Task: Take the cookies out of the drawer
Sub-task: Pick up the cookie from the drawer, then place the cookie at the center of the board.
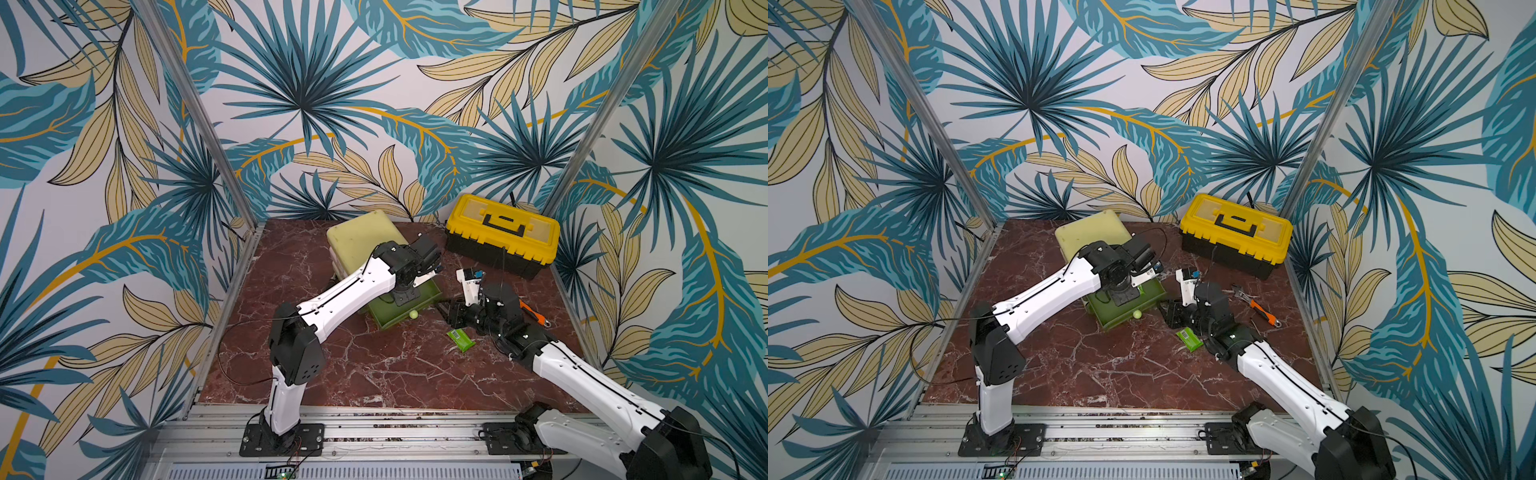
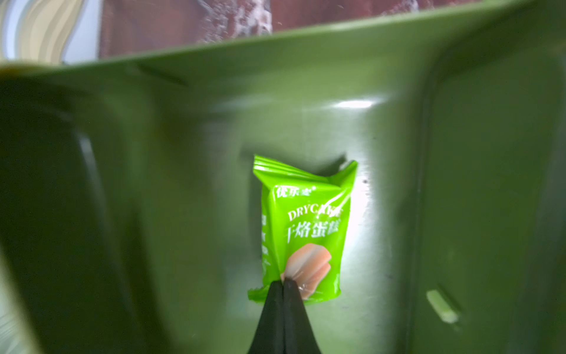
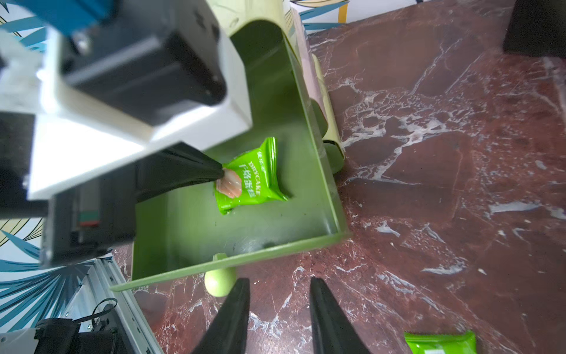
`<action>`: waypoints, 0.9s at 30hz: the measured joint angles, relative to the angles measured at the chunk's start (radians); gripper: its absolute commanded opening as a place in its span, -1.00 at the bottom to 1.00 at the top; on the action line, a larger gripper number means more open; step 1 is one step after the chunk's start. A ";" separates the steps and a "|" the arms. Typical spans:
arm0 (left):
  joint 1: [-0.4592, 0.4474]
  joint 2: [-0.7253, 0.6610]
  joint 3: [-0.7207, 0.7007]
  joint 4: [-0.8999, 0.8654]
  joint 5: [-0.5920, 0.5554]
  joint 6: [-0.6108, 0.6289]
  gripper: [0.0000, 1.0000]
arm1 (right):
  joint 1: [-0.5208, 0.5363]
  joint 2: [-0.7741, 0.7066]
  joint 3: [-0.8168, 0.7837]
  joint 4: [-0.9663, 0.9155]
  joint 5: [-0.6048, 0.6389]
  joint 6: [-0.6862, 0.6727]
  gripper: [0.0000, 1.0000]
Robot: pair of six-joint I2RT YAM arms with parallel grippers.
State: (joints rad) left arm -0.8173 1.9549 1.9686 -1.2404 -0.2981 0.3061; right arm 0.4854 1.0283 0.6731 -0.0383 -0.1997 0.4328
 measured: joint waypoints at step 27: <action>-0.335 -0.047 -0.089 0.207 0.153 -0.014 -1.00 | 0.000 -0.472 0.170 -0.727 0.654 0.039 -0.36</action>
State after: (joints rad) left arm -1.1522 1.9076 1.8793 -1.0336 -0.1452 0.2920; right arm 0.4854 0.5560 0.8433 -0.7658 0.4541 0.4713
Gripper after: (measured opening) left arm 0.066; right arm 0.319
